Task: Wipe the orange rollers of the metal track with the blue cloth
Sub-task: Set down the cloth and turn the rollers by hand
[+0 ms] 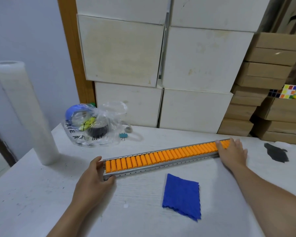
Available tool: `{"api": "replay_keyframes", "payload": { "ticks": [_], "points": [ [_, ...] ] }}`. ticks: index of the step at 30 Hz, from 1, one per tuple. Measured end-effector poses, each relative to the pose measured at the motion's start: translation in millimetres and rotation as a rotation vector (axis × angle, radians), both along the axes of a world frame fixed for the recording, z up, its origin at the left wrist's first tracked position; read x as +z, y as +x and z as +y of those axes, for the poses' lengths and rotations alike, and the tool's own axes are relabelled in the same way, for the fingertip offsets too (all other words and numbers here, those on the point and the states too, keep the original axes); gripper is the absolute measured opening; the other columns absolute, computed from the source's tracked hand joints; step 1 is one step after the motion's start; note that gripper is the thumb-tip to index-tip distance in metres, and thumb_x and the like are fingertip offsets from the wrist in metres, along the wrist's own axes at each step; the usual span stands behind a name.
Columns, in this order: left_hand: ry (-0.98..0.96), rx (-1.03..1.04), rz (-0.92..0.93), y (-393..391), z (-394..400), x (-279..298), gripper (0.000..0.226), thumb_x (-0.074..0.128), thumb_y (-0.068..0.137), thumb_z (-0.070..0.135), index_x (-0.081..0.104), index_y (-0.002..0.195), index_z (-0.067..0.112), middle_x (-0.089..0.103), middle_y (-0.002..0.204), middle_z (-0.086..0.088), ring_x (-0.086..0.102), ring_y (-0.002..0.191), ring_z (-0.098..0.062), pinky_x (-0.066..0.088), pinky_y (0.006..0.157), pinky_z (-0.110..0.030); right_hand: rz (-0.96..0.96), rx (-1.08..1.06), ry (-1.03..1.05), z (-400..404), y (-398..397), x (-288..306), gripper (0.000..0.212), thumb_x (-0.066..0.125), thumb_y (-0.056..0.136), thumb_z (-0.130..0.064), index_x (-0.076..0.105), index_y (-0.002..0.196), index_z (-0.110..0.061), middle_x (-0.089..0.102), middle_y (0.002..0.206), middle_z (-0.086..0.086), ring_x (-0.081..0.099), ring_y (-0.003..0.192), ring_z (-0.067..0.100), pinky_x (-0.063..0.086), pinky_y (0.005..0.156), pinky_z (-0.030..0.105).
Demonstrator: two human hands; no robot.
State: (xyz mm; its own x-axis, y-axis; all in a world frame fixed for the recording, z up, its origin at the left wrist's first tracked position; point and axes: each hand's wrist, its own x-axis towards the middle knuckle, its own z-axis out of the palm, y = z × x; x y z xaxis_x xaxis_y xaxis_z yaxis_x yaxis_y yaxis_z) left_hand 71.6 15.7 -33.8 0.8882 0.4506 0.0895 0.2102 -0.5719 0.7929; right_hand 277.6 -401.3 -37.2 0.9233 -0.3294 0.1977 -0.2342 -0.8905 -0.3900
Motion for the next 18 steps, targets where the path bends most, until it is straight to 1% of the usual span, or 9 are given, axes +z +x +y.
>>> {"api": "replay_keyframes", "payload": {
  "ticks": [2, 4, 7, 8, 9, 10, 12, 14, 18],
  "points": [
    [0.003, 0.005, 0.000, 0.7, 1.9, -1.0, 0.076, 0.069, 0.072, 0.031, 0.030, 0.138, 0.031, 0.054, 0.113, 0.024, 0.049, 0.102, -0.008, 0.041, 0.084, -0.035, 0.028, 0.007, -0.068, -7.9, 6.3, -4.8, 0.079, 0.024, 0.089, -0.065, 0.032, 0.142, -0.007, 0.025, 0.154, 0.015, 0.018, 0.141, 0.028, 0.010, 0.115, 0.049],
    [0.016, 0.001, 0.008, 1.6, 3.5, -1.5, 0.077, 0.069, 0.072, 0.033, 0.029, 0.138, 0.031, 0.056, 0.118, 0.021, 0.051, 0.103, -0.009, 0.042, 0.084, -0.035, 0.011, 0.007, -0.094, -7.6, 6.3, -5.5, 0.076, 0.023, 0.090, -0.062, 0.035, 0.139, -0.005, 0.031, 0.150, 0.016, 0.024, 0.138, 0.030, 0.014, 0.113, 0.049],
    [0.031, -0.016, 0.018, 2.8, 4.7, -2.4, 0.077, 0.069, 0.073, 0.033, 0.029, 0.139, 0.031, 0.056, 0.122, 0.019, 0.052, 0.104, -0.010, 0.042, 0.084, -0.035, -0.066, 0.036, -0.128, -0.9, 0.6, -5.1, 0.069, 0.025, 0.092, -0.056, 0.045, 0.127, 0.000, 0.048, 0.131, 0.019, 0.039, 0.123, 0.031, 0.023, 0.106, 0.046],
    [0.032, -0.018, 0.018, 3.5, 5.1, -2.9, 0.077, 0.069, 0.072, 0.032, 0.029, 0.138, 0.031, 0.056, 0.122, 0.019, 0.052, 0.103, -0.010, 0.042, 0.083, -0.036, -0.073, 0.053, -0.143, 2.1, -2.5, -4.8, 0.069, 0.024, 0.092, -0.056, 0.046, 0.124, 0.000, 0.051, 0.128, 0.018, 0.040, 0.121, 0.031, 0.024, 0.106, 0.046],
    [0.034, -0.021, 0.018, 3.2, 5.3, -3.4, 0.077, 0.069, 0.072, 0.032, 0.029, 0.138, 0.031, 0.057, 0.123, 0.018, 0.053, 0.104, -0.012, 0.042, 0.083, -0.036, -0.069, 0.071, -0.158, 4.5, -4.6, -6.1, 0.070, 0.023, 0.092, -0.057, 0.046, 0.125, 0.000, 0.050, 0.130, 0.018, 0.039, 0.124, 0.031, 0.022, 0.110, 0.047],
    [0.037, -0.024, 0.018, 3.3, 5.5, -3.9, 0.077, 0.069, 0.073, 0.032, 0.029, 0.138, 0.030, 0.057, 0.124, 0.017, 0.054, 0.107, -0.013, 0.042, 0.083, -0.036, -0.060, 0.087, -0.169, 7.1, -6.9, -7.0, 0.071, 0.022, 0.092, -0.057, 0.045, 0.129, 0.000, 0.048, 0.136, 0.017, 0.036, 0.129, 0.030, 0.016, 0.113, 0.048],
    [0.043, -0.029, 0.024, 2.5, 5.9, -4.0, 0.077, 0.070, 0.073, 0.032, 0.029, 0.139, 0.030, 0.057, 0.127, 0.015, 0.054, 0.110, -0.015, 0.042, 0.083, -0.036, -0.025, 0.112, -0.174, 13.4, -11.4, -8.1, 0.073, 0.021, 0.093, -0.057, 0.039, 0.137, -0.001, 0.040, 0.145, 0.015, 0.027, 0.137, 0.029, 0.005, 0.116, 0.046],
    [0.045, -0.029, 0.026, 1.7, 6.6, -3.8, 0.077, 0.070, 0.073, 0.033, 0.029, 0.138, 0.030, 0.057, 0.129, 0.014, 0.054, 0.111, -0.016, 0.043, 0.083, -0.037, -0.001, 0.135, -0.166, 22.7, -18.6, -7.6, 0.076, 0.018, 0.092, -0.058, 0.034, 0.141, -0.003, 0.035, 0.150, 0.012, 0.021, 0.142, 0.025, 0.004, 0.118, 0.044],
    [0.030, -0.027, 0.030, 0.5, 6.5, -3.5, 0.075, 0.069, 0.072, 0.035, 0.031, 0.137, 0.031, 0.057, 0.128, 0.014, 0.054, 0.112, -0.017, 0.043, 0.086, -0.038, -0.003, 0.194, -0.178, 42.6, -32.0, -5.9, 0.075, 0.020, 0.094, -0.058, 0.030, 0.145, -0.004, 0.030, 0.153, 0.010, 0.018, 0.144, 0.021, -0.001, 0.119, 0.039]
  ]
}}
